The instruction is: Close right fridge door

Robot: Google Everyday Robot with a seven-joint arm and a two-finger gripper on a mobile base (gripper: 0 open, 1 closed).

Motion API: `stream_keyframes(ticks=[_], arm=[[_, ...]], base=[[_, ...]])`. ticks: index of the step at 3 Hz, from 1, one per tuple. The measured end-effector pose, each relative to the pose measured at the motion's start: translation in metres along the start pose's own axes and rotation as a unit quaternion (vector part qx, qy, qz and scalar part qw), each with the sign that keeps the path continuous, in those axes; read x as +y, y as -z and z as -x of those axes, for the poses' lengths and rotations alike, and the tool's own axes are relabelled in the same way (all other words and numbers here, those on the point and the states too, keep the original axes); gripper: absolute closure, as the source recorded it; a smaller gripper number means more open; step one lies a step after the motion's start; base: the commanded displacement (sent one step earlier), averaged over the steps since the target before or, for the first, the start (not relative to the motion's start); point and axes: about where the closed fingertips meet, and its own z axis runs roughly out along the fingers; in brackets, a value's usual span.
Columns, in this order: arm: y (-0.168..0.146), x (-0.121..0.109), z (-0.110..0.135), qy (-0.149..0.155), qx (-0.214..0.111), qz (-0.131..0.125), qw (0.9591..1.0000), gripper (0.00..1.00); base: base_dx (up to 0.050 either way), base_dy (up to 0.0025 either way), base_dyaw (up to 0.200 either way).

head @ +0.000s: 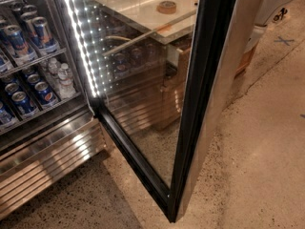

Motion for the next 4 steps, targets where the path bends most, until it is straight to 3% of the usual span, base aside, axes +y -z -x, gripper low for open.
stream_keyframes(ticks=[4], arm=[[0.0000, 0.0000, 0.0000, 0.000, 0.000, 0.000, 1.0000, 1.00]], base=[[-0.037, -0.00250, 0.132]])
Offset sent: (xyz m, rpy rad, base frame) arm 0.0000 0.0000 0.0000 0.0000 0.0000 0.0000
